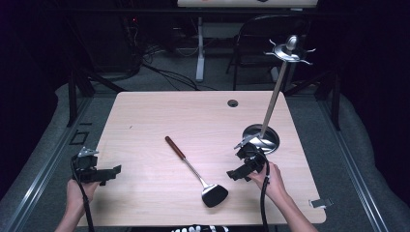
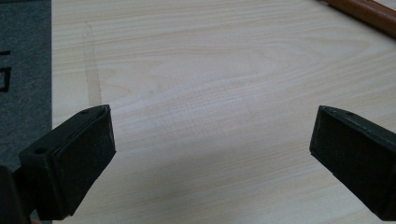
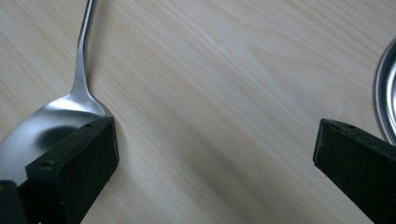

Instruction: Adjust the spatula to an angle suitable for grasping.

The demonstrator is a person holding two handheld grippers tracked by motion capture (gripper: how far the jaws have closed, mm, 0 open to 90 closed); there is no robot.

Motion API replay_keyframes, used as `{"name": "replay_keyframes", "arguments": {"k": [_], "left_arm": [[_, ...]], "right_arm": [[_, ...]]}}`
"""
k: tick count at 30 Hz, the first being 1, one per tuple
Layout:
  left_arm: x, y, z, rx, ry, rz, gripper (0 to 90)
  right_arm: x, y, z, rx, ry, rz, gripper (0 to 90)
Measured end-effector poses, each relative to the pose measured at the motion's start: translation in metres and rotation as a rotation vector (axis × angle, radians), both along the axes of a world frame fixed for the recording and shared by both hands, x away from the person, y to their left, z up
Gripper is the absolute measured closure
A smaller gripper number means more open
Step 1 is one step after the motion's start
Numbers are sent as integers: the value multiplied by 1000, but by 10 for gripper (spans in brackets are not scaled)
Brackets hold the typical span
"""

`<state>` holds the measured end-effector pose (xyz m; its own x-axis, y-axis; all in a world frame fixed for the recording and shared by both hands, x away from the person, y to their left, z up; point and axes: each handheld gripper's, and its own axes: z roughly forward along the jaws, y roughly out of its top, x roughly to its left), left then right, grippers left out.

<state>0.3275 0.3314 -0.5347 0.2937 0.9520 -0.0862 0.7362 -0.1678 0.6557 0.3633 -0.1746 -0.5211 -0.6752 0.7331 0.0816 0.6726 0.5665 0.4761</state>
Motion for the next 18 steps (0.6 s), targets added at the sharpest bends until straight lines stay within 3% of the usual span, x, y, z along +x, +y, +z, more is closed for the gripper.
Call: {"name": "replay_keyframes", "arguments": {"k": [10, 12, 18], "left_arm": [[1, -1, 0, -1, -1, 5, 0], [1, -1, 0, 2, 1, 2, 0], [1, 1, -1, -1, 12, 3, 0]], "right_arm": [[1, 23, 1, 37, 12, 48, 17], [1, 37, 2, 32, 15, 87, 59], [2, 57, -2, 36, 34, 127, 186]]}}
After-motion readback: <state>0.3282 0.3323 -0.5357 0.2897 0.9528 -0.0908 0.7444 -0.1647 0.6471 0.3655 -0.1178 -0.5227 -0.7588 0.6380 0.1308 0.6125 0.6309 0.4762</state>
